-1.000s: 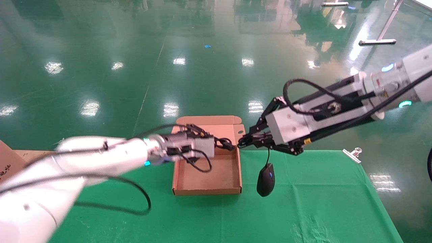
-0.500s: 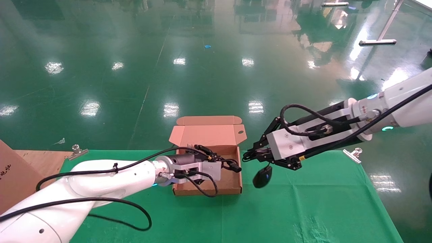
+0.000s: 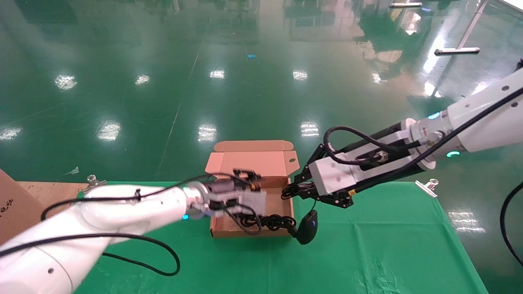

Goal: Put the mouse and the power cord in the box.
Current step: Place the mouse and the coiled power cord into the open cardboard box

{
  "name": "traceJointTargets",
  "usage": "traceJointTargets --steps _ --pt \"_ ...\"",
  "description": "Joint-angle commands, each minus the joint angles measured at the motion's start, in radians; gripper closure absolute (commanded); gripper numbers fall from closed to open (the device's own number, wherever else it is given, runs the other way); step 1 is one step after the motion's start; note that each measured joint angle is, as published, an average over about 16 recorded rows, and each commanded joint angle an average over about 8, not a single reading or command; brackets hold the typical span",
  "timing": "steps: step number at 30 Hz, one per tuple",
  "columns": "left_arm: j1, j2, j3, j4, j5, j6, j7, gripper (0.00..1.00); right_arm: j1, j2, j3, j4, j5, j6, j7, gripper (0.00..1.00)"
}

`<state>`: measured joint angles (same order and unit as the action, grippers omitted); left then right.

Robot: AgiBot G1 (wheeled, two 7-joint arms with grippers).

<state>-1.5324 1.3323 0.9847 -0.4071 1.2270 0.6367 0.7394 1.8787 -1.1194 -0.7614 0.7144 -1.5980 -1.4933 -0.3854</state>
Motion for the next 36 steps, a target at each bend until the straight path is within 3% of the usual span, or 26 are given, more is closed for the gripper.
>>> traceJointTargets --steps 1,9,18,24,30,32,36 --pt "-0.012 0.0 0.001 0.007 -0.024 -0.003 0.005 0.0 0.005 -0.006 -0.001 0.005 -0.001 -0.003 0.008 1.0" --pt "-0.024 -0.204 -0.093 -0.08 -0.168 0.209 0.056 0.0 0.053 -0.133 -0.026 -0.051 -0.047 0.061 0.015 1.0" --pt "0.053 -0.544 -0.135 -0.433 -0.228 0.275 -0.05 0.0 0.032 -0.251 -0.126 -0.104 -0.07 0.203 -0.003 1.0" --pt "0.143 -0.718 -0.146 -0.696 -0.236 0.174 -0.153 0.0 -0.045 -0.258 -0.262 -0.037 -0.041 0.41 0.027 1.0" --pt "0.207 -0.787 -0.144 -0.845 -0.229 0.059 -0.221 0.0 -0.121 -0.258 -0.394 0.005 -0.029 0.657 0.045 0.98" --pt "0.215 -0.796 -0.14 -0.871 -0.222 0.037 -0.236 0.0 -0.134 -0.258 -0.434 0.006 -0.031 0.711 0.046 0.85" --pt "0.223 -0.813 -0.134 -0.906 -0.212 0.011 -0.258 0.0 -0.15 -0.258 -0.498 0.003 -0.036 0.785 0.046 0.35"
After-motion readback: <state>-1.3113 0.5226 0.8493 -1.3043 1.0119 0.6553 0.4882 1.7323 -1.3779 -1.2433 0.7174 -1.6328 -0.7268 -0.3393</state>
